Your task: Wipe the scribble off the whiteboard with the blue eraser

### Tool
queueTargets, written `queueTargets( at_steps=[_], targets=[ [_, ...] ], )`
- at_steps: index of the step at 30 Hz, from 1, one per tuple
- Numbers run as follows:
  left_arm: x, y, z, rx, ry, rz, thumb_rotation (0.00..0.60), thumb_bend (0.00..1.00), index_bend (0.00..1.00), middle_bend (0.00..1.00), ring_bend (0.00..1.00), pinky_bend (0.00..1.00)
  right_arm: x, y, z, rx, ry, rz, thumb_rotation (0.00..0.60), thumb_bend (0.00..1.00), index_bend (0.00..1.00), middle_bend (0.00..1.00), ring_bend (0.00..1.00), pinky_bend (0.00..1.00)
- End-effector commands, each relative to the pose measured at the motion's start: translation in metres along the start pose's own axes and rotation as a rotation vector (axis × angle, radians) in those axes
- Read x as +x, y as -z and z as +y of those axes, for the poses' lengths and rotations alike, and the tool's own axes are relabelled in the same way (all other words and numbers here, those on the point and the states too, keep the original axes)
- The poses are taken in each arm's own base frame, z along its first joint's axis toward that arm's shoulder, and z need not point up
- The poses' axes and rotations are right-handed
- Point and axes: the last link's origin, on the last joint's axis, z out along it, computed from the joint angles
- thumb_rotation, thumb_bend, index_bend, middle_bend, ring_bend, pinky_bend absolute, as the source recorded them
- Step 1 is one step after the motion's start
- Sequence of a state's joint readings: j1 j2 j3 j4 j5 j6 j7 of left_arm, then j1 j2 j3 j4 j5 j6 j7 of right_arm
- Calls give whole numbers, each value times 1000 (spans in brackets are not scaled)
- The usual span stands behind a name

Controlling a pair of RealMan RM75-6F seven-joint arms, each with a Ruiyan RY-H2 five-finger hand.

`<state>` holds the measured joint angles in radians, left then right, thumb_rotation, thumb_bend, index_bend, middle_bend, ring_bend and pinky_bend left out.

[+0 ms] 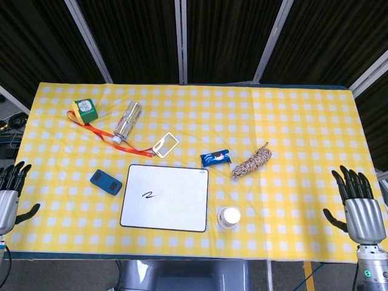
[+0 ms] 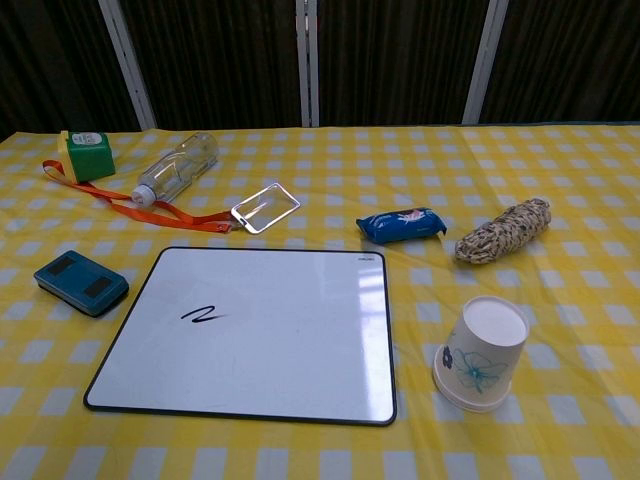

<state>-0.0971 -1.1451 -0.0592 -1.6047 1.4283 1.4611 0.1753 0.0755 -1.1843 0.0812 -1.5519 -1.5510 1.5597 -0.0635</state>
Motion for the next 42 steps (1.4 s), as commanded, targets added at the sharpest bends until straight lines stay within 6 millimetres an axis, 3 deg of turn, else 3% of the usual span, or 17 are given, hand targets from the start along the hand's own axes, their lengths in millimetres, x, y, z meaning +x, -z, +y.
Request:
queueTargets(
  at_steps=[1, 11, 19, 22, 32, 42],
  targets=[
    [0, 0, 0, 2, -2, -4, 600, 231, 0, 0, 0, 0, 0, 0, 0, 1, 3, -4, 600, 115, 2, 0, 0, 0],
    [-2, -1, 1, 0, -9, -14, 600, 231, 0, 0, 0, 0, -1, 0, -2, 5, -1, -13, 600, 115, 27, 0, 0, 0],
    [-9, -13, 7, -31, -29, -18, 600, 231, 0, 0, 0, 2, -1, 1, -2, 2, -7, -29, 600, 114, 39, 0, 0, 0],
    [-12, -20, 10, -44, -39, -27, 600, 231, 7, 0, 9, 55, -1, 2, -2, 1, -12, -30, 600, 114, 47, 0, 0, 0],
    [-41, -81, 39, -178, -221, -191, 600, 231, 134, 0, 63, 93, 4, 2, 0, -2, -37, -25, 600, 115, 53, 0, 0, 0],
    [-64, -105, 67, -268, -328, -278, 600, 245, 221, 63, 115, 147, 4, 1, 1, -3, -48, -31, 600, 114, 54, 0, 0, 0]
  ],
)
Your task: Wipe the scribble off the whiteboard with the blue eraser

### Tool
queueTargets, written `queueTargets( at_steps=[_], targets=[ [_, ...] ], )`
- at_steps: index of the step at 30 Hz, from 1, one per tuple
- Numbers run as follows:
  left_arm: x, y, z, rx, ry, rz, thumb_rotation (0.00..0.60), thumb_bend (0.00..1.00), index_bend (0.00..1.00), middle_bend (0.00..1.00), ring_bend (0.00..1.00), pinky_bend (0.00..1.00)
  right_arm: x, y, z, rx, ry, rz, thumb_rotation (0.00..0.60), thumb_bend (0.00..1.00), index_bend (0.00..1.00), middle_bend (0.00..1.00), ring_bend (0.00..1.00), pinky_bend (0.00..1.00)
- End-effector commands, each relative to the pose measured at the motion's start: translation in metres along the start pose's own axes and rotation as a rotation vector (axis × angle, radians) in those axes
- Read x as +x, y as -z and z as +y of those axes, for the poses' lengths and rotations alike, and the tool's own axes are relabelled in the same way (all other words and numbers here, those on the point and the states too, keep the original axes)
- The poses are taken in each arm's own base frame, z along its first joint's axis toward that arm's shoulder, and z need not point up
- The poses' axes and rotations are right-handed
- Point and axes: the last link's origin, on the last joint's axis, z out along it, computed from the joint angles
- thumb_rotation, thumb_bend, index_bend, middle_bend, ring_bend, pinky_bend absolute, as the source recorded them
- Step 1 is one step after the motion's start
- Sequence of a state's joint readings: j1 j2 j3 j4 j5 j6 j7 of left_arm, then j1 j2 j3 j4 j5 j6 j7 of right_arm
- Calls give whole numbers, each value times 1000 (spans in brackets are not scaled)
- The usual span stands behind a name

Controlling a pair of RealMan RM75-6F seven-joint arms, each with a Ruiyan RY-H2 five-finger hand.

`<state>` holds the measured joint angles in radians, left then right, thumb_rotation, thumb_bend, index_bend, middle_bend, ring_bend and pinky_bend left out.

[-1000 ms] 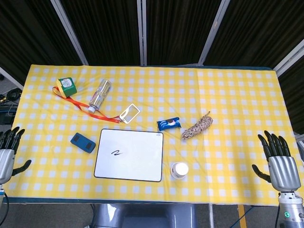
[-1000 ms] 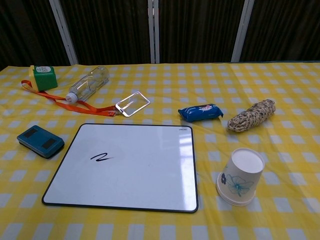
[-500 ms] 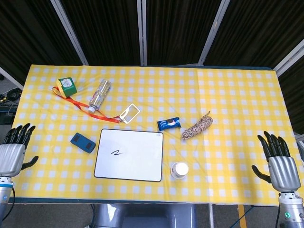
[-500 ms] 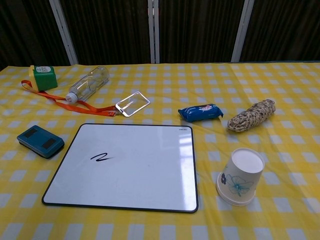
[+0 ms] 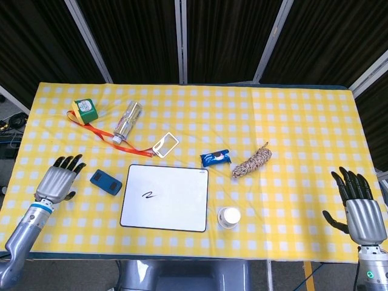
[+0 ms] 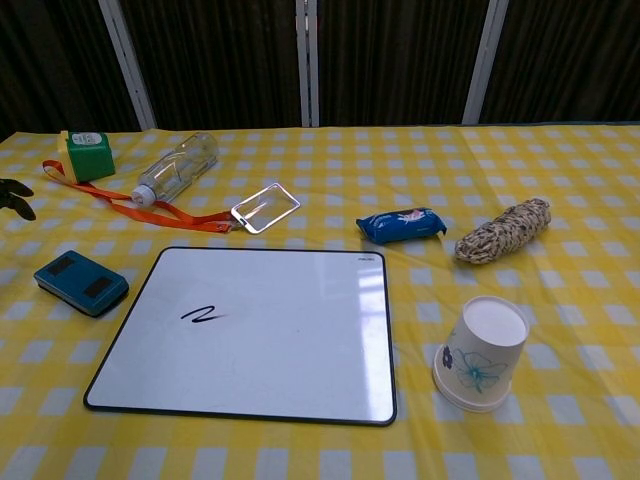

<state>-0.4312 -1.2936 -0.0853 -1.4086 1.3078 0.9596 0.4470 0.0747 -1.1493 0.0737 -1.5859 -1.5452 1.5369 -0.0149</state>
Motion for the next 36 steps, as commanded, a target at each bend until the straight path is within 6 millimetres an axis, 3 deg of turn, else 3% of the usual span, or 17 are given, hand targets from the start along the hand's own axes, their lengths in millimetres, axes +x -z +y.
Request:
queueTargets(
  at_steps=[1, 20, 29, 36],
  targets=[
    [-1, -7, 6, -10, -8, -4, 600, 247, 227, 68, 119, 150, 0, 0, 0, -1, -2, -1, 600, 114, 54, 0, 0, 0],
    [-1, -37, 59, -143, -55, -12, 600, 256, 253, 85, 127, 151, 5, -1, 3, -11, -32, 5, 600, 115, 54, 0, 0, 0],
    [-2, -39, 72, -164, -72, 1, 600, 320, 295, 120, 146, 162, 5, -1, 3, -10, -33, 2, 600, 114, 54, 0, 0, 0],
    [-8, -41, 73, -158, -69, -8, 600, 410, 394, 214, 228, 233, 5, -1, 2, -8, -35, -1, 600, 115, 55, 0, 0, 0]
  ],
)
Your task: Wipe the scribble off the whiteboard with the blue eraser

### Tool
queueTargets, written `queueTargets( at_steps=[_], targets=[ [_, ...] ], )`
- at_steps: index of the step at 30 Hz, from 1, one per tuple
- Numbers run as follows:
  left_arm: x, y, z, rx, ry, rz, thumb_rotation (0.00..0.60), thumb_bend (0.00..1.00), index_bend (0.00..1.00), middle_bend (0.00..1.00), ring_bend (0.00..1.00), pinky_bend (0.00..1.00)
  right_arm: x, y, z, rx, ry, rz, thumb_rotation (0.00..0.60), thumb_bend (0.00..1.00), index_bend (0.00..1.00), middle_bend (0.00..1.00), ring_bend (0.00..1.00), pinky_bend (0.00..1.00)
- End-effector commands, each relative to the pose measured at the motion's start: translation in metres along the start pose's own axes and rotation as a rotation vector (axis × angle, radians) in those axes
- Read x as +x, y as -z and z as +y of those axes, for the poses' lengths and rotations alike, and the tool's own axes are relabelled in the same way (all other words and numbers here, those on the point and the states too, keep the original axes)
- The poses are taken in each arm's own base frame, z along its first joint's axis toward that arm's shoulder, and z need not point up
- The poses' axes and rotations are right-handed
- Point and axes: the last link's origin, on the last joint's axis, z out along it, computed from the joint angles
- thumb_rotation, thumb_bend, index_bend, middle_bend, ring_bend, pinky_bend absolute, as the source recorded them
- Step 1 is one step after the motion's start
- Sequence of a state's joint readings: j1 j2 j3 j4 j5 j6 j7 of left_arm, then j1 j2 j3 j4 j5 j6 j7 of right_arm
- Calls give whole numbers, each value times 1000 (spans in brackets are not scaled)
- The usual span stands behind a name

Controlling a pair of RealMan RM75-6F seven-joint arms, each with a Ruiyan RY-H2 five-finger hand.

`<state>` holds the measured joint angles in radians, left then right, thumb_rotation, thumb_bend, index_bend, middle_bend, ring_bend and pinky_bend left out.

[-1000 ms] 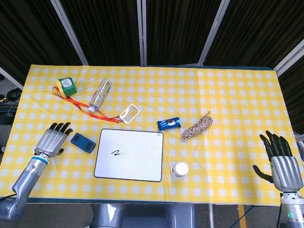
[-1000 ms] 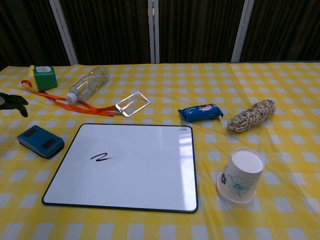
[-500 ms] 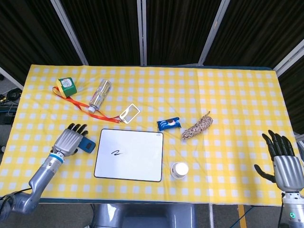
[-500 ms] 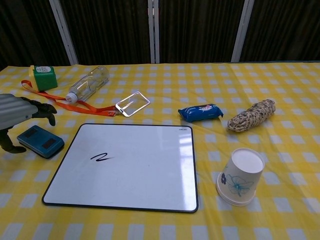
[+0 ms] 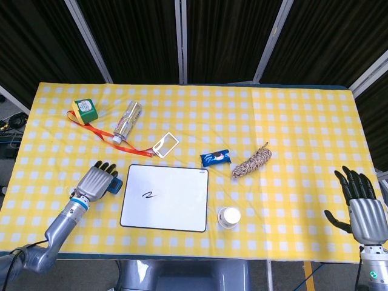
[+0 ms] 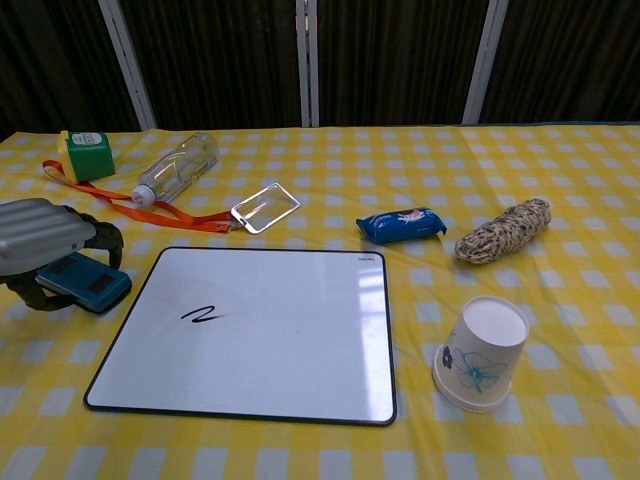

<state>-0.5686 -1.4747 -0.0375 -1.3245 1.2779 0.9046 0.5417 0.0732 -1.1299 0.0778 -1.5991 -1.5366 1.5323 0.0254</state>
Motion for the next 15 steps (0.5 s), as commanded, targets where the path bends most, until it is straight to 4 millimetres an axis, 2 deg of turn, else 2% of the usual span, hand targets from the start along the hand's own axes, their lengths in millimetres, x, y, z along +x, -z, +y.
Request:
queueTargets(
  at_steps=[1, 7, 11, 12, 15],
  targets=[
    [-2, -1, 0, 3, 2, -1, 600, 430, 429, 246, 255, 257, 0, 0, 0, 0, -1, -1, 600, 114, 55, 0, 0, 0],
    [2, -1, 1, 12, 35, 78, 600, 592, 675, 478, 449, 418, 0, 0, -1, 2, -5, -4, 600, 115, 55, 0, 0, 0],
    [10, 3, 2, -2, 77, 167, 600, 647, 742, 541, 505, 468, -1, 0, -1, 3, -4, -6, 600, 115, 56, 0, 0, 0],
    [20, 6, 7, -18, 107, 232, 600, 654, 757, 556, 519, 482, -1, 0, -1, 5, -2, -6, 600, 115, 56, 0, 0, 0],
    [29, 11, 17, -64, 151, 315, 600, 655, 769, 574, 539, 502, -1, 1, -2, 5, -5, -4, 600, 115, 56, 0, 0, 0]
  ],
)
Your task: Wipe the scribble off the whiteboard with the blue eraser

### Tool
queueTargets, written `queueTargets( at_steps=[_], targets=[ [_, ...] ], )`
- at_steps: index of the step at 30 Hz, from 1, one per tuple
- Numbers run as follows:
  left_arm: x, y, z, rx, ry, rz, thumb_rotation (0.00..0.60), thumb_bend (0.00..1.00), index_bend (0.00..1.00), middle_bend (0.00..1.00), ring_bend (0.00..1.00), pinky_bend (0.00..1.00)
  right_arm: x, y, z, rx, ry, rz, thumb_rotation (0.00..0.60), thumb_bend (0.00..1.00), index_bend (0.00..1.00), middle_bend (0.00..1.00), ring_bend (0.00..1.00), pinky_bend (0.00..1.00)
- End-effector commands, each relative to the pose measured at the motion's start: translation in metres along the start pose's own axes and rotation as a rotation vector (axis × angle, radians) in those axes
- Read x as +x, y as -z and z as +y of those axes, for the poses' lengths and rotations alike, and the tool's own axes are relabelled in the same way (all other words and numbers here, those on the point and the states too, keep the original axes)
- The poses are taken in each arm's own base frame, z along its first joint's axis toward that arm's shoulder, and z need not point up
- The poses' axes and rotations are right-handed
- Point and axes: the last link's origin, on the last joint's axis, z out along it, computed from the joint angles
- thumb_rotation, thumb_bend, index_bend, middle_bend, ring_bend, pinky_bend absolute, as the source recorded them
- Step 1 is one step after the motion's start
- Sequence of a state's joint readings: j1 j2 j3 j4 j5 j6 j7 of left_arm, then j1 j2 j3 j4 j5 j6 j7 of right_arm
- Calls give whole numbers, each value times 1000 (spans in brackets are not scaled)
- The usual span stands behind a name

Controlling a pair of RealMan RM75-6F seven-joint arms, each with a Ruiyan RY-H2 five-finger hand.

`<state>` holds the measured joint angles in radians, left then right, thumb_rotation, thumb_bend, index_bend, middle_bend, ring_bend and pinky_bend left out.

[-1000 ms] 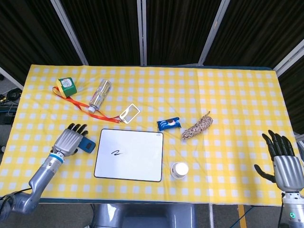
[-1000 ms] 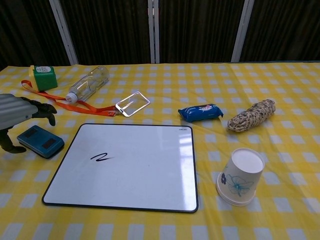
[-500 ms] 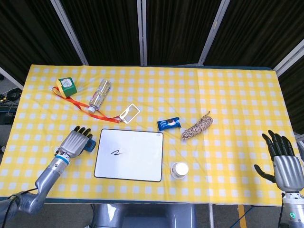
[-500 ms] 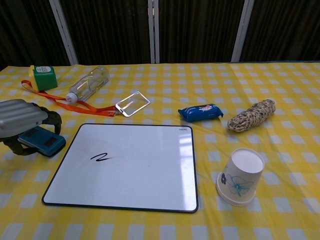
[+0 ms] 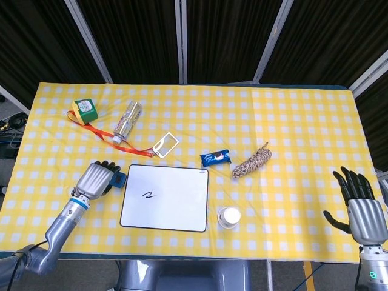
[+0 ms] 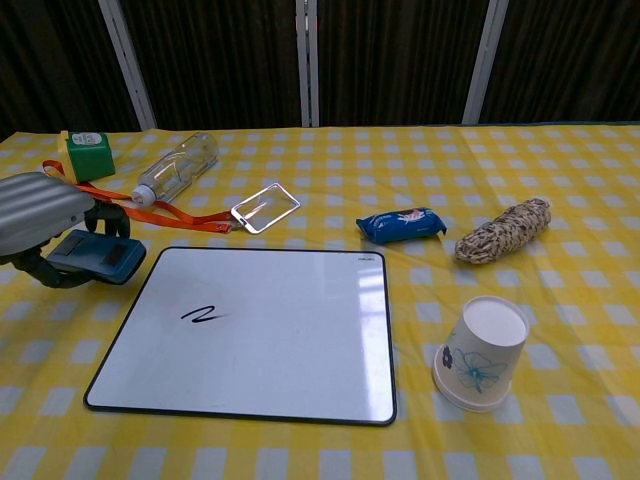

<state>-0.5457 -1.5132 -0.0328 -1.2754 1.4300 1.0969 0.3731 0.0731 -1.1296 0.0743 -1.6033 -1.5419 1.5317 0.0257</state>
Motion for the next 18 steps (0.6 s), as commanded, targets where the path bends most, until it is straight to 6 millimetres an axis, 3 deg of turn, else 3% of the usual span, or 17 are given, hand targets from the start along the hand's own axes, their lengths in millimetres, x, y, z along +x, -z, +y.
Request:
queueTargets(
  at_steps=[1, 10, 13, 18],
  targets=[
    [12, 3, 18, -66, 79, 120, 600, 655, 772, 578, 544, 507, 0, 0, 0, 1, -2, 1, 600, 115, 56, 0, 0, 0],
    [10, -8, 53, -147, 112, 123, 600, 655, 779, 583, 549, 516, 2, 0, 1, -4, -2, 8, 600, 115, 60, 0, 0, 0],
    [6, -16, 81, -200, 131, 118, 600, 655, 779, 583, 549, 516, 4, -1, 3, -8, -8, 11, 600, 115, 61, 0, 0, 0],
    [4, -22, 97, -227, 135, 124, 600, 654, 779, 583, 549, 516, 4, -1, 3, -9, -13, 11, 600, 114, 61, 0, 0, 0]
  ],
)
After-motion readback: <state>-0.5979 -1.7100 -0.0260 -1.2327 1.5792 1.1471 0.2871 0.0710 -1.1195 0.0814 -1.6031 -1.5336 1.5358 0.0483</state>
